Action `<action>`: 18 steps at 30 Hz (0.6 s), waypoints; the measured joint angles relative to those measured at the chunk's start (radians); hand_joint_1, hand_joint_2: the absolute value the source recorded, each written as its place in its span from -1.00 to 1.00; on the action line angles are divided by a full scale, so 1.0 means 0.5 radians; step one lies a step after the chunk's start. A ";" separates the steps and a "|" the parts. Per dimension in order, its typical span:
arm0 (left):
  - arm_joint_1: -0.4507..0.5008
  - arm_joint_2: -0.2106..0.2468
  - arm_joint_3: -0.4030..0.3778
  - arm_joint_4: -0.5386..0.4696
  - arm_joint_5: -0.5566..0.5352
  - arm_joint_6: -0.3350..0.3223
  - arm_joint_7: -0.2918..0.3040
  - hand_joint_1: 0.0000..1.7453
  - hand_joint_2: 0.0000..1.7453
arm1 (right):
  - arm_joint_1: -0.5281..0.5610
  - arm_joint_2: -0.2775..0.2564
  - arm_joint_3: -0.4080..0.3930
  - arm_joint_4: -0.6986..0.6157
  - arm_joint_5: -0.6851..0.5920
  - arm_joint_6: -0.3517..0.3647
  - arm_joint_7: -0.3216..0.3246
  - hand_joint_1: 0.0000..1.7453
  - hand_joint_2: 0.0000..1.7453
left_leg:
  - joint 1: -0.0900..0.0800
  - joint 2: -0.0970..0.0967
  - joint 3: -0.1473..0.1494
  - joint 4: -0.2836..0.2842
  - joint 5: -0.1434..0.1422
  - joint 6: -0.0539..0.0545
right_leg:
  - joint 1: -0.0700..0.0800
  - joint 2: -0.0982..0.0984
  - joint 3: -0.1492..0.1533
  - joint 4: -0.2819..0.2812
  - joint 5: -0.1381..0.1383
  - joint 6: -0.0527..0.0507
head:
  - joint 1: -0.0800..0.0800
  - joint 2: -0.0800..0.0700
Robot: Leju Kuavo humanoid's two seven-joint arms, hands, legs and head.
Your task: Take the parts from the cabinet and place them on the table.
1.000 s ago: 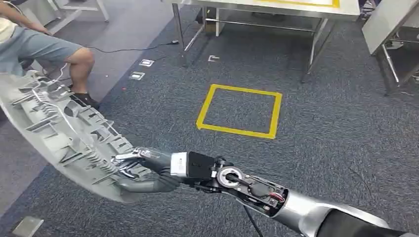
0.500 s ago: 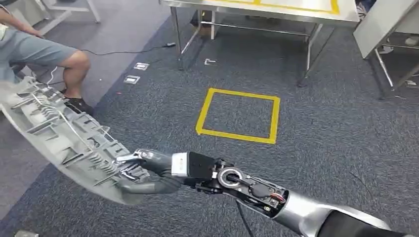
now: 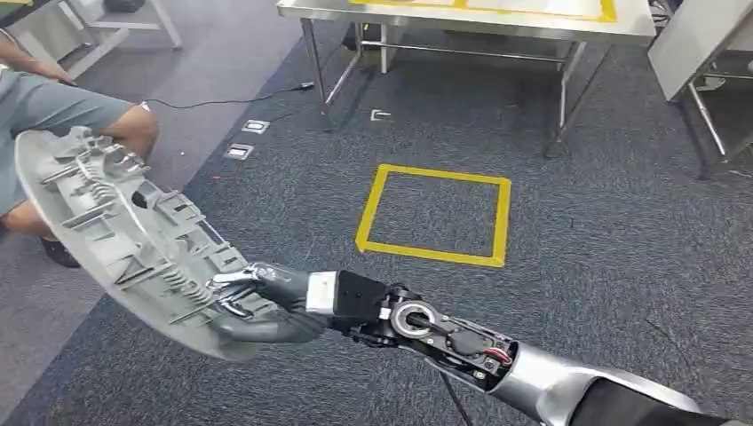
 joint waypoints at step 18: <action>0.010 0.010 -0.001 0.000 -0.006 -0.007 -0.005 -1.00 1.00 | 0.012 -0.004 -0.014 0.011 -0.034 0.011 0.004 1.00 1.00 | -0.007 0.084 0.228 -0.571 0.271 0.123 | -0.005 0.008 -0.261 0.607 -0.274 0.124 | 0.035 0.000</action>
